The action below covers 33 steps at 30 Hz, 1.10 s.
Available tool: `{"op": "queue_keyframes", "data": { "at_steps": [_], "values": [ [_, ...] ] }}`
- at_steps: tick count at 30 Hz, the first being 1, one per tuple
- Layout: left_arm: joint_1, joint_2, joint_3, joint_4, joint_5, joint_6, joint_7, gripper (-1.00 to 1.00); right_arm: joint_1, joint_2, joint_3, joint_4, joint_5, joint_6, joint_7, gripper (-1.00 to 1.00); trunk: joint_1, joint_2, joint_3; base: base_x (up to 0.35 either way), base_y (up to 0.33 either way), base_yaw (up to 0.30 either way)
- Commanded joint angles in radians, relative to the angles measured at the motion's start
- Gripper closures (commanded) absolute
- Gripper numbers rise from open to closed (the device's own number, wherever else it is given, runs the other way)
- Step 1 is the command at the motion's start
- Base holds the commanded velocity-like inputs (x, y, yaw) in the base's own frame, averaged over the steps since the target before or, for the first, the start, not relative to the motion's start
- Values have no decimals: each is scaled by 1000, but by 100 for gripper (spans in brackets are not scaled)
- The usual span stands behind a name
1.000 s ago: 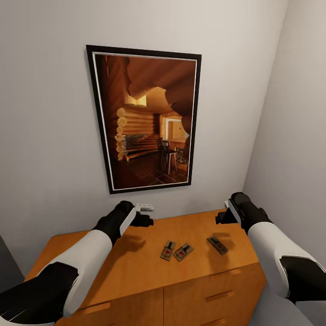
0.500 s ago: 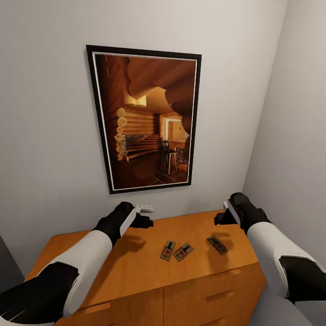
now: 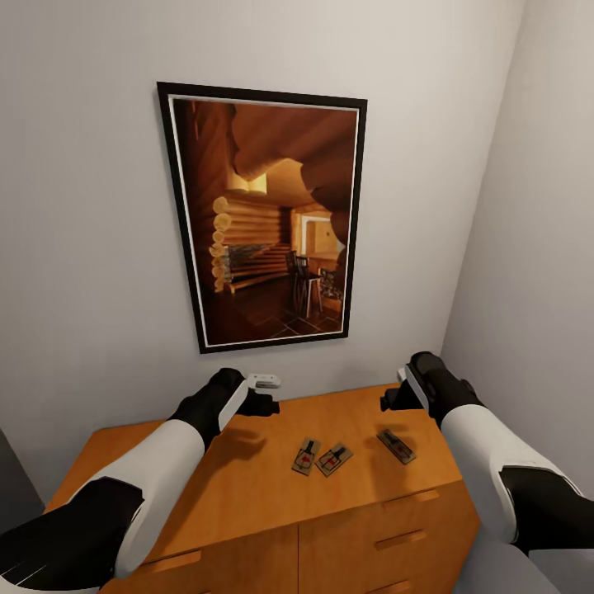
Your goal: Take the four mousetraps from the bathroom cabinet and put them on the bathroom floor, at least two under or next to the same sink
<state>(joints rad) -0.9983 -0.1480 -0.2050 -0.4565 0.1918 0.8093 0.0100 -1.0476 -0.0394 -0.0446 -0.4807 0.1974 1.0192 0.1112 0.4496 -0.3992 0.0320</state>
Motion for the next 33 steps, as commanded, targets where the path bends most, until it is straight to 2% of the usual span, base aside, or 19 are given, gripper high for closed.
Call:
{"op": "queue_keyframes", "data": {
  "at_steps": [1,13,33],
  "values": [
    [0,1,-5,0,5,2,1,-100,0,1,-5,-1,11,3,10,-100,0,-1,0,0,0,0],
    [0,1,-5,12,4,-22,2,-100,0,2,-5,-1,12,-5,9,-100,0,-1,0,0,0,0],
    [0,-3,-8,20,1,-24,4,-100,0,-5,-4,-1,17,-7,9,-100,0,-1,0,0,0,0]
  ]
}}
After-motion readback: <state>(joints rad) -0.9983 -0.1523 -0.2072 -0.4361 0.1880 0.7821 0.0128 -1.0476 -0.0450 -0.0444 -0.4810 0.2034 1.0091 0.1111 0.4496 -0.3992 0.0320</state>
